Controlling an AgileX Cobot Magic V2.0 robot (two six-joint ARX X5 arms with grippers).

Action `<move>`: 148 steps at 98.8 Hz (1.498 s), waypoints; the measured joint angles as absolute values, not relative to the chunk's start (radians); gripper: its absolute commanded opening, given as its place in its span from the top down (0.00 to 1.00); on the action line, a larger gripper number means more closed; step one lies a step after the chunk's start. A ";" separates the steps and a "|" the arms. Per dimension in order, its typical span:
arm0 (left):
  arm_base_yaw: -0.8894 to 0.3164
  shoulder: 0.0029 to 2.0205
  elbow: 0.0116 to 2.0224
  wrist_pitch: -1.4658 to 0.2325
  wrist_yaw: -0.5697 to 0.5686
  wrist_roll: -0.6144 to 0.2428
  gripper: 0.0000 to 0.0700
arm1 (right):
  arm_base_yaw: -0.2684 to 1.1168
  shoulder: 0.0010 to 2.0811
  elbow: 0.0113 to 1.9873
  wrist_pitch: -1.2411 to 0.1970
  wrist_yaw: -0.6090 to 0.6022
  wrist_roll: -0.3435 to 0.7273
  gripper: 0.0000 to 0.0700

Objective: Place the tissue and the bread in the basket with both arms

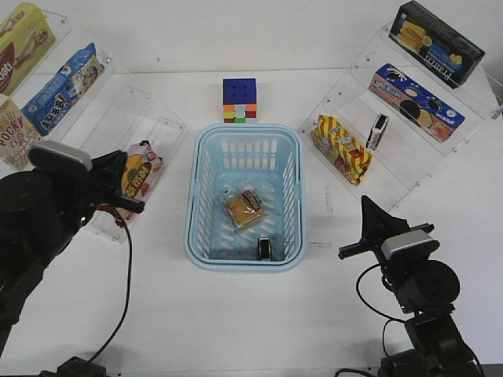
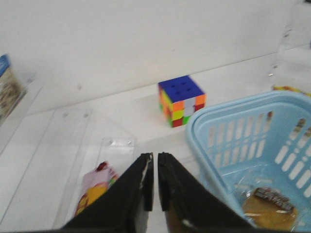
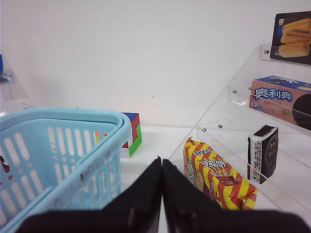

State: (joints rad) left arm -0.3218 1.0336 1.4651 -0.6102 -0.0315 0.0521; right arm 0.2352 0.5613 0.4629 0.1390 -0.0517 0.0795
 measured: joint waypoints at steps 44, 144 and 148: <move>-0.232 0.513 0.714 -0.164 -0.058 0.037 1.00 | 0.235 0.561 0.463 0.141 -0.052 0.080 1.00; -0.035 0.032 0.114 0.025 -0.027 0.036 1.00 | 0.235 0.561 0.463 0.162 -0.051 0.080 1.00; -0.026 0.007 0.087 0.032 -0.027 0.031 1.00 | 0.235 0.561 0.463 0.162 -0.051 0.080 1.00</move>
